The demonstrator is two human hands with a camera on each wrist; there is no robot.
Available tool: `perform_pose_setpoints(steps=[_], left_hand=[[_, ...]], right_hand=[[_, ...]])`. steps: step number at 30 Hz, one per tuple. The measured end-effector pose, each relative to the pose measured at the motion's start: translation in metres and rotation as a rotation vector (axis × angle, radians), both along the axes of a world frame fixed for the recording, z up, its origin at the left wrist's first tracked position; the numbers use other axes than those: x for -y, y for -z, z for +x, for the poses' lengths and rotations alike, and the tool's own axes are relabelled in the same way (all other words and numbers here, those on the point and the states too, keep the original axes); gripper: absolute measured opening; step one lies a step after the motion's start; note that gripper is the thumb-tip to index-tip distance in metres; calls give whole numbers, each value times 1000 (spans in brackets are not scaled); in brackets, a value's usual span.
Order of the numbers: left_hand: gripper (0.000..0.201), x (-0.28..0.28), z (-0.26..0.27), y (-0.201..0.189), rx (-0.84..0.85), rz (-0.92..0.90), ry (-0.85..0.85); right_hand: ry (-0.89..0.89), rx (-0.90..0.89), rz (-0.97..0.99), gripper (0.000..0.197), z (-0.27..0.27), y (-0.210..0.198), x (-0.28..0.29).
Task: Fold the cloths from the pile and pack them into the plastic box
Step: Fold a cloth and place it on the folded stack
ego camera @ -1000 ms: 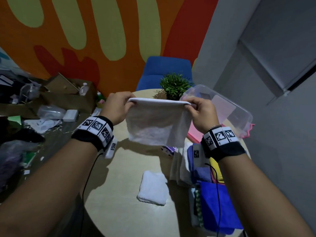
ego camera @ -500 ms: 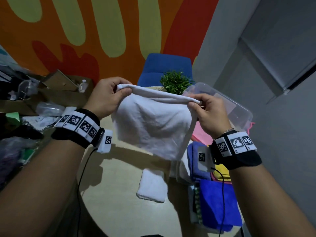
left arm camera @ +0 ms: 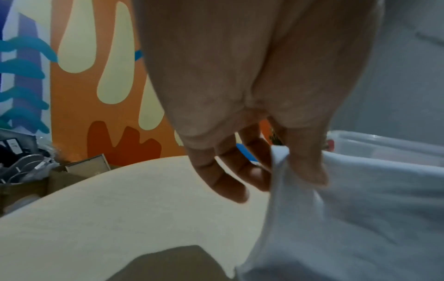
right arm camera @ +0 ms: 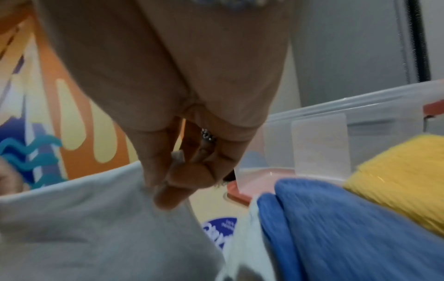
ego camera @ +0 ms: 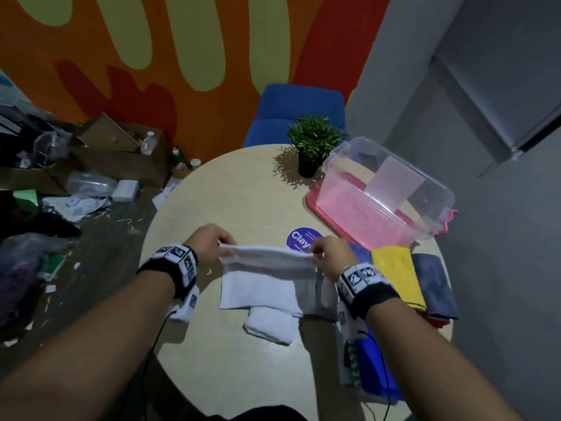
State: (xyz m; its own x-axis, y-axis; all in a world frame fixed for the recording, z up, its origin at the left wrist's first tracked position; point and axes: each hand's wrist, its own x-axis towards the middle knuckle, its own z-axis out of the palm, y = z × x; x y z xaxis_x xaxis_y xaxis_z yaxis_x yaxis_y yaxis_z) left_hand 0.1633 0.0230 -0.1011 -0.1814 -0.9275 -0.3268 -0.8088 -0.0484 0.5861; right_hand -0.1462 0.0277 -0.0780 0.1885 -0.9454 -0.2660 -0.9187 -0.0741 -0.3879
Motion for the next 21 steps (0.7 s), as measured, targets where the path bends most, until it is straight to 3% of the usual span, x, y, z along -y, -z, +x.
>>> perform_pose_setpoints(steps=[5,8,13,17,21], left_hand=[[9,-30,-2,41,19,233,240],[15,-37,-9,59,25,342,289],[25,-17,-41,82,93,-21,132],[51,-4,-77,105,201,66,234],[44,0,-97,102,427,150,359]], right_hand=[[-88,-146,126,16,1,41,-36],[-140,-219,245,15,4,48,-54],[-108,-173,235,31,4,47,-64],[-124,-108,233,24,9,45,-74],[-136,-44,193,19,11,42,-86]])
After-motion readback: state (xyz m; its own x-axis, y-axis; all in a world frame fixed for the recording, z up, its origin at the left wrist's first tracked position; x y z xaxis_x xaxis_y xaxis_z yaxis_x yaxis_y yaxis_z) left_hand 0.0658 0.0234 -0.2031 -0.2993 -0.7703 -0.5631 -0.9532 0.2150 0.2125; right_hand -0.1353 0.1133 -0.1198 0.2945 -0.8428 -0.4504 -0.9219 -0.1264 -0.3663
